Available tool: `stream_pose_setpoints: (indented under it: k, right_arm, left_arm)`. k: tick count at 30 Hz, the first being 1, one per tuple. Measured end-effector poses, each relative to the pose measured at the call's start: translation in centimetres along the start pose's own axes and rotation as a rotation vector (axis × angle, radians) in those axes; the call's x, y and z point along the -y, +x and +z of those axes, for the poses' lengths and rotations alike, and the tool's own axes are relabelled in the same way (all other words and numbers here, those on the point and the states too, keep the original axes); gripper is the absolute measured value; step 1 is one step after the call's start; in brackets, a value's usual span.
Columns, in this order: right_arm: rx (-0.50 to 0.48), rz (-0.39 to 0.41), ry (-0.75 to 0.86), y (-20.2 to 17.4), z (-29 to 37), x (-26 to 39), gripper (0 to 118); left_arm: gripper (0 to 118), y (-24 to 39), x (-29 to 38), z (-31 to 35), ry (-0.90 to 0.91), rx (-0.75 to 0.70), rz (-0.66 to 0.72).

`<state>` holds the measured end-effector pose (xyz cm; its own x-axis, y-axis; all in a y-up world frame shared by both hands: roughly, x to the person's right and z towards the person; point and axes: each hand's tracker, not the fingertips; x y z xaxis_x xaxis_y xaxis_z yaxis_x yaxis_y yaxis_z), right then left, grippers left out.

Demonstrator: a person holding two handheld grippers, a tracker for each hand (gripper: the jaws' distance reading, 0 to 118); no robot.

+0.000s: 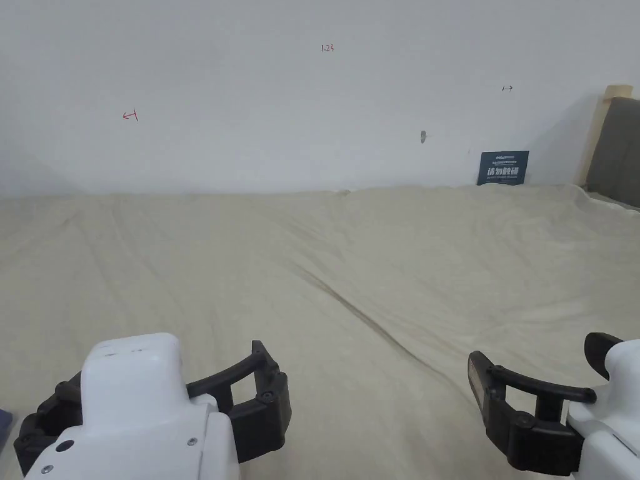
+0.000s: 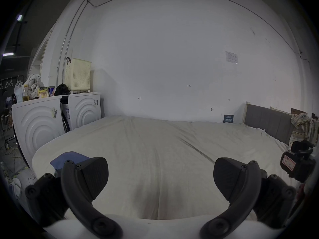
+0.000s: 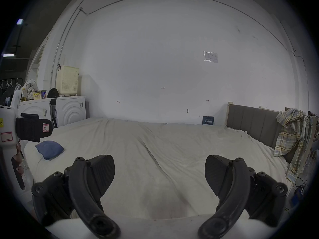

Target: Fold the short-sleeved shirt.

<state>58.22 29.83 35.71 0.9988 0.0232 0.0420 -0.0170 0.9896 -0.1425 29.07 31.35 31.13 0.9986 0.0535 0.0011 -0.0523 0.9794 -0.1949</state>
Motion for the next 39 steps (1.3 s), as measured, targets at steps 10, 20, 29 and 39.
stream_pose_setpoints:
  k: [10,20,29,39]
  right_arm:
    - [-0.008,0.022,0.01,-0.31,0.13,-0.14,107]
    - [-0.005,0.019,0.007,-0.37,0.14,-0.04,107]
    - [-0.004,0.021,0.006,-0.44,0.18,0.06,107]
    - [-0.002,0.011,0.014,-0.42,0.21,-0.12,107]
  left_arm:
    - [118,0.11,0.1,0.03,0.005,-0.003,-0.019]
    - [118,0.03,0.15,0.03,0.0,0.005,-0.012]
    - [118,-0.16,0.22,-0.06,-0.002,-0.007,-0.015]
    - [118,-0.21,0.31,-0.16,-0.013,-0.002,-0.014]
